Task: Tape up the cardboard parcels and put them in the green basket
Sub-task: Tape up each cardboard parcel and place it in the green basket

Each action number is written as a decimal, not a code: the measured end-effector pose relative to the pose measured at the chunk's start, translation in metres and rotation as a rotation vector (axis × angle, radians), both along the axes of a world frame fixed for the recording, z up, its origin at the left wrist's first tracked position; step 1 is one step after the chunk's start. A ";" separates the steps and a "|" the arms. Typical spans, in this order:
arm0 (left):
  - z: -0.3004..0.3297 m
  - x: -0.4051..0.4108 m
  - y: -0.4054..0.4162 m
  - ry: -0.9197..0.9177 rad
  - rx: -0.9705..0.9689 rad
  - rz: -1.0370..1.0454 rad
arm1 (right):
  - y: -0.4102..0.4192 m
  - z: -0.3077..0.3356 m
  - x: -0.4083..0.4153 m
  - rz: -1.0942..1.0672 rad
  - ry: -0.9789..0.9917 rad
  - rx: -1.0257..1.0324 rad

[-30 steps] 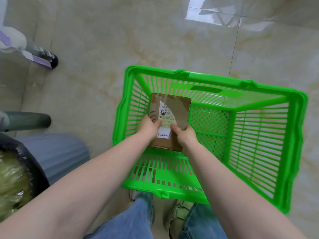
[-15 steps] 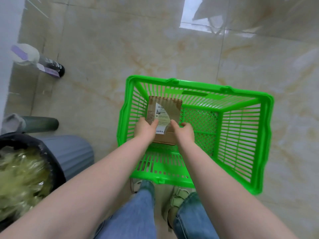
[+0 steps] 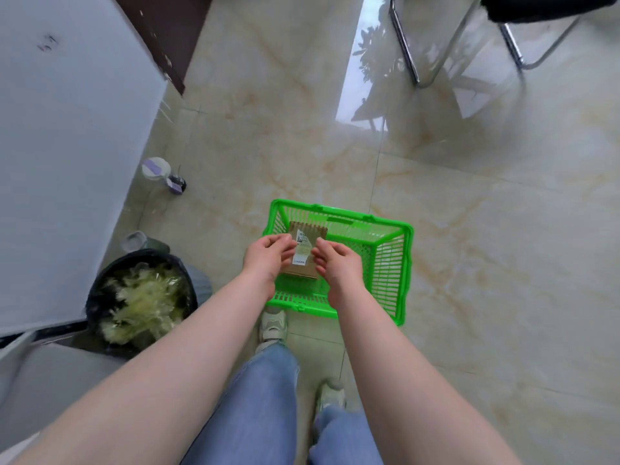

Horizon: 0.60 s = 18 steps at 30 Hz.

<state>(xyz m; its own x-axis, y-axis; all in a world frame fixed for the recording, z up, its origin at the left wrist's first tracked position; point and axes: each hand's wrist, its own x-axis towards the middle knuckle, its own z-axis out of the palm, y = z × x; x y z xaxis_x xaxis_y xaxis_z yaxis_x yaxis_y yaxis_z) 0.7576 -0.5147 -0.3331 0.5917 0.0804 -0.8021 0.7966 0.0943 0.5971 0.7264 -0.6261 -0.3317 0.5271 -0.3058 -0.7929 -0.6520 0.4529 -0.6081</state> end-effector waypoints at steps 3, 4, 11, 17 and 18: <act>0.049 -0.022 0.012 -0.011 -0.087 0.107 | 0.006 0.050 -0.019 0.033 -0.055 0.033; 0.063 -0.032 0.017 -0.021 -0.108 0.142 | 0.008 0.065 -0.026 0.054 -0.071 0.040; 0.153 -0.127 0.050 -0.118 -0.197 0.416 | 0.033 0.153 -0.090 0.255 -0.191 0.074; 0.210 -0.232 0.101 -0.156 -0.224 0.666 | 0.081 0.198 -0.153 0.522 -0.215 0.095; 0.218 -0.251 0.114 -0.160 -0.221 0.711 | 0.093 0.203 -0.164 0.580 -0.213 0.104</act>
<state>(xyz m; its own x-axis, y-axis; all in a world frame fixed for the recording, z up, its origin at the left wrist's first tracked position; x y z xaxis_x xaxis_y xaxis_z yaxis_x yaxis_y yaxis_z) 0.5069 -0.4010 -0.1153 0.5681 0.3335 -0.7523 0.4045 0.6830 0.6082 0.5622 -0.5334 -0.1291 0.7336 0.1507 -0.6626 -0.6790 0.1249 -0.7234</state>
